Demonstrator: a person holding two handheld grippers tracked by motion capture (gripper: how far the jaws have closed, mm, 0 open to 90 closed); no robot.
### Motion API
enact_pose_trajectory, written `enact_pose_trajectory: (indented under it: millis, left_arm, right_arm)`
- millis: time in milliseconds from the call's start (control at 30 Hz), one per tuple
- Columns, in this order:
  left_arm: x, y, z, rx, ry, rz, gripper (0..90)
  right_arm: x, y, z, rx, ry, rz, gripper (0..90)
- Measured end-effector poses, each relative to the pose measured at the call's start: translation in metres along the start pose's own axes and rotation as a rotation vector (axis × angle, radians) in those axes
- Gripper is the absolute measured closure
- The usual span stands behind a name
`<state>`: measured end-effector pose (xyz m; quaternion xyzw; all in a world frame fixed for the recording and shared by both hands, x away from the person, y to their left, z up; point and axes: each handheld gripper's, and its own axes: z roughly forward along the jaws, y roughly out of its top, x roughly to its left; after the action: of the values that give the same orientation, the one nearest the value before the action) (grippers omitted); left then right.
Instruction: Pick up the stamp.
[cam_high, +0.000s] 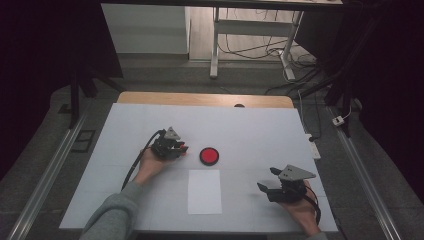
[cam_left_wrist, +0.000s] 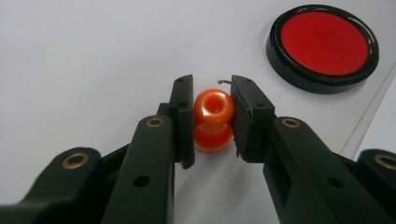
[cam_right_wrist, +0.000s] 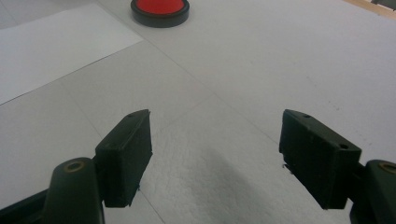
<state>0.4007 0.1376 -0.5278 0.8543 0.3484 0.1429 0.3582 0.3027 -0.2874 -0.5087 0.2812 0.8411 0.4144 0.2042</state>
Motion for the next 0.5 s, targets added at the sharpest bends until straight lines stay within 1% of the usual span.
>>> enact_pose_trajectory:
  millis: [100,267,500]
  left_arm:
    - [0.0006,-0.0003,-0.0002,-0.001,-0.005,-0.007,72.0]
    - [0.0004,-0.0001,-0.0004,0.000,-0.003,-0.005,72.4]
    - [0.0007,0.0000,-0.0013,0.002,0.017,-0.005,72.7]
  right_arm:
    - [-0.0001,-0.0001,-0.0002,0.002,0.000,0.000,24.9]
    - [0.0000,0.0000,-0.0003,0.002,-0.001,-0.002,24.9]
    - [0.0000,0.0000,-0.0004,-0.001,-0.003,-0.001,24.9]
